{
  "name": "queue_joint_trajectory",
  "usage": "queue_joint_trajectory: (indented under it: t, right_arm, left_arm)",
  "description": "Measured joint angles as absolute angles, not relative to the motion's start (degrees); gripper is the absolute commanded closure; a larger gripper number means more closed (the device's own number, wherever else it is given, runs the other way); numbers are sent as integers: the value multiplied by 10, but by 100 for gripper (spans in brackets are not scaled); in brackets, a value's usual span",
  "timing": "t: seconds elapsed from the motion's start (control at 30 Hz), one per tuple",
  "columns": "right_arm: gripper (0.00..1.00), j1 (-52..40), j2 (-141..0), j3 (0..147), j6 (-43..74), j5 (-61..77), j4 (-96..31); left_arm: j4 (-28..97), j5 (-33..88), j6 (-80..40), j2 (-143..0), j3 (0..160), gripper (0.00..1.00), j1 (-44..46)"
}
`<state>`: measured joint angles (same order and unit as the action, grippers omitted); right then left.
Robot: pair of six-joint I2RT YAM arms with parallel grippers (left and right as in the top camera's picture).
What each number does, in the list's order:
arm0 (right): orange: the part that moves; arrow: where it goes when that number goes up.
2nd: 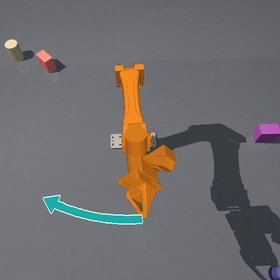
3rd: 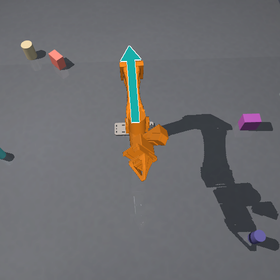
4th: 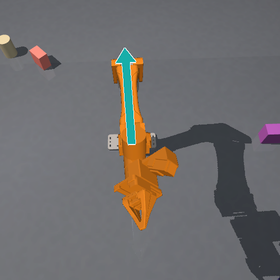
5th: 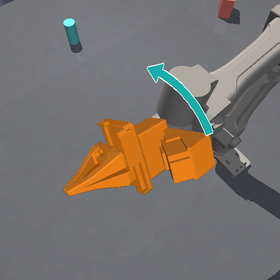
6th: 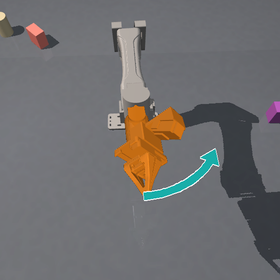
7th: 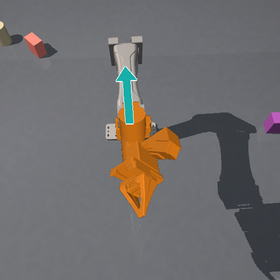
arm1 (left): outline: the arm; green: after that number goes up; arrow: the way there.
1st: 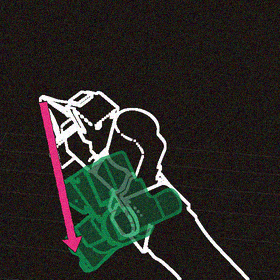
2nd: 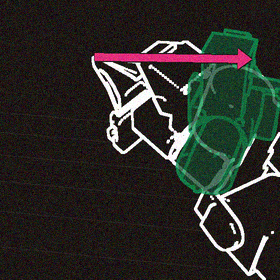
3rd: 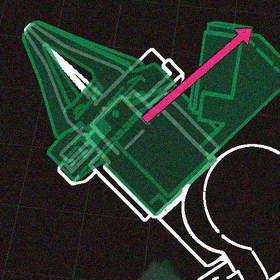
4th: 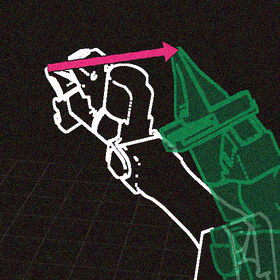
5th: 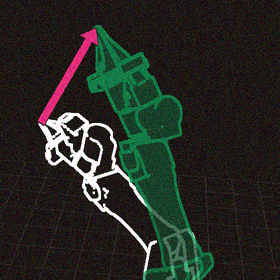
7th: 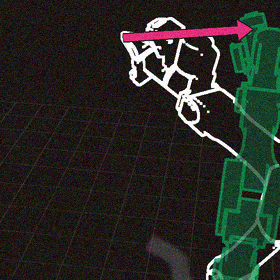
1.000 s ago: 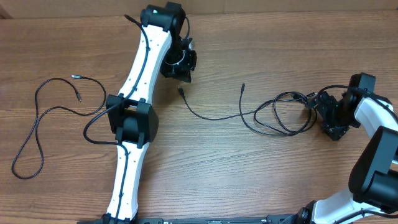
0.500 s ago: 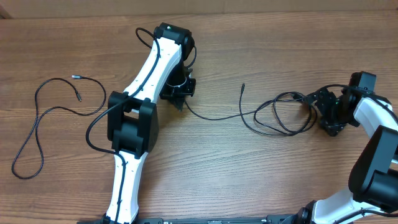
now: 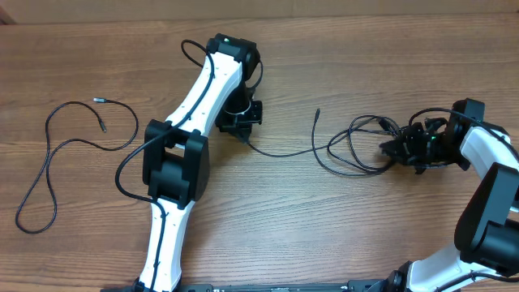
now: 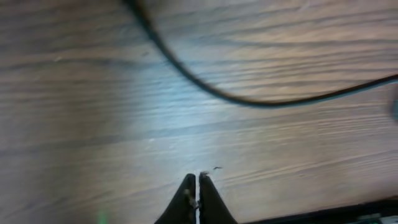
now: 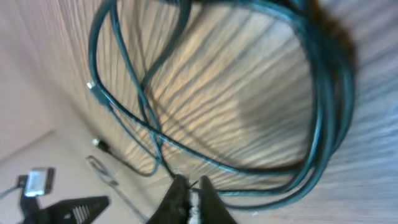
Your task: Untangle cables
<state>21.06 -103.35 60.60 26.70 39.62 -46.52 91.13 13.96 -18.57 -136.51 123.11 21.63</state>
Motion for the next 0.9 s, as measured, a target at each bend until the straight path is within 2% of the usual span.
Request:
queue_joint_trajectory:
  t: [0.13,0.27,0.33,0.5,0.73,0.9]
  right_arm:
    - [96,191,-1034,608,258,399,-494]
    - [95,156,-1034,608,257,363,-510]
    - [95,135,-1034,608,259,342,-506]
    - [95,67,-1034,607,306,269,-469]
    - [94,-42,-1035,593,406,224,-376]
    - [82,-122,-1035,591,444,216,-320]
  left_arm:
    - [886,149,-194,-1365,1231,95,224]
    - [871,150,-196,-1365,1231,87,229]
    - [868,150,-197,-1365,1231,86,232]
    - [865,137,-199,-1365,1231,96,238]
    - [861,24,-246,-1365,1226,93,240]
    - [825,-30,-276,-1365,1185,91,240]
